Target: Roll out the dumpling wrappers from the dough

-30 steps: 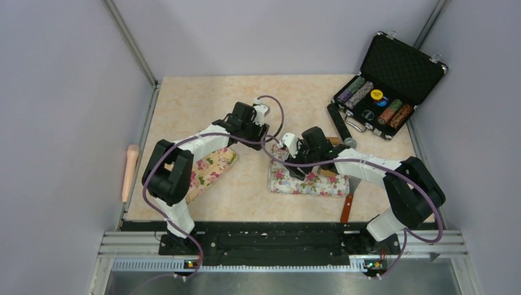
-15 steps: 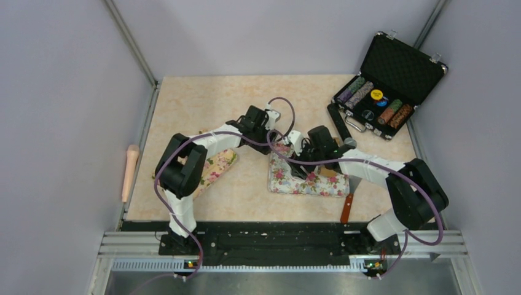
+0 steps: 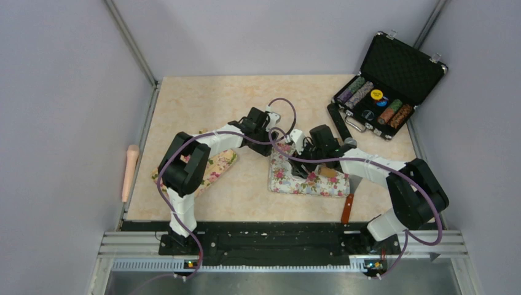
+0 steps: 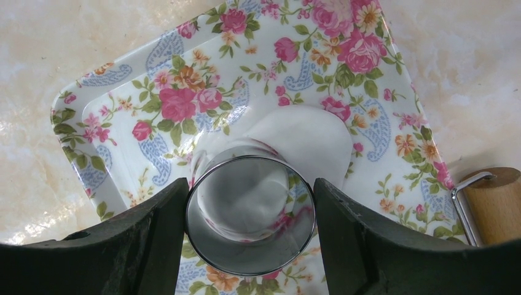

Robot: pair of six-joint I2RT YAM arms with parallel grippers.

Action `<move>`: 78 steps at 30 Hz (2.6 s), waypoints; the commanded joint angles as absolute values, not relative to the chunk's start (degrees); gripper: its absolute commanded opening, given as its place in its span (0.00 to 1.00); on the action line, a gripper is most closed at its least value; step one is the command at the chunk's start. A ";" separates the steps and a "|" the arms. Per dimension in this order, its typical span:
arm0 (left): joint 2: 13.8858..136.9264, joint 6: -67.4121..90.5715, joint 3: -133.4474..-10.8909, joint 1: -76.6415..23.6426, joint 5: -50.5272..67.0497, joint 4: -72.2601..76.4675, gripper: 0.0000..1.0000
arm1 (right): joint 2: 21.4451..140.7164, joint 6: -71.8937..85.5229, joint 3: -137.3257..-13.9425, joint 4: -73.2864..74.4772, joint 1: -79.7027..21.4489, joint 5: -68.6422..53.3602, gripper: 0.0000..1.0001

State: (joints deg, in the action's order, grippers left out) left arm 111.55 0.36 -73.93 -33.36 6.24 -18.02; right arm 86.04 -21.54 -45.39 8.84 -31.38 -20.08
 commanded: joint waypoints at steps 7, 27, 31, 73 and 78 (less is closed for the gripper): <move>112.59 1.67 -74.83 -34.53 6.35 -17.99 0.60 | 85.61 -21.49 -43.51 7.34 -33.46 -16.66 0.27; 111.74 1.58 -74.01 -34.45 5.69 -17.47 0.60 | 83.20 -22.26 -47.53 12.57 -36.26 -18.11 0.82; 111.61 1.49 -74.00 -34.45 5.58 -17.50 0.60 | 79.78 -24.75 -49.54 15.49 -36.24 -20.25 0.99; 110.77 1.05 -73.46 -34.51 4.95 -17.09 0.60 | 84.50 -28.71 -47.37 13.94 -33.13 -20.72 0.69; 110.82 1.05 -73.41 -34.50 4.94 -17.11 0.60 | 84.17 -28.71 -47.32 14.15 -33.09 -20.55 0.74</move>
State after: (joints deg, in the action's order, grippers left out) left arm 111.55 1.54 -73.93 -33.85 4.58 -17.80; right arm 84.01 -29.36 -45.43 13.56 -33.56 -18.98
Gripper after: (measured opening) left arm 0.601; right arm 0.720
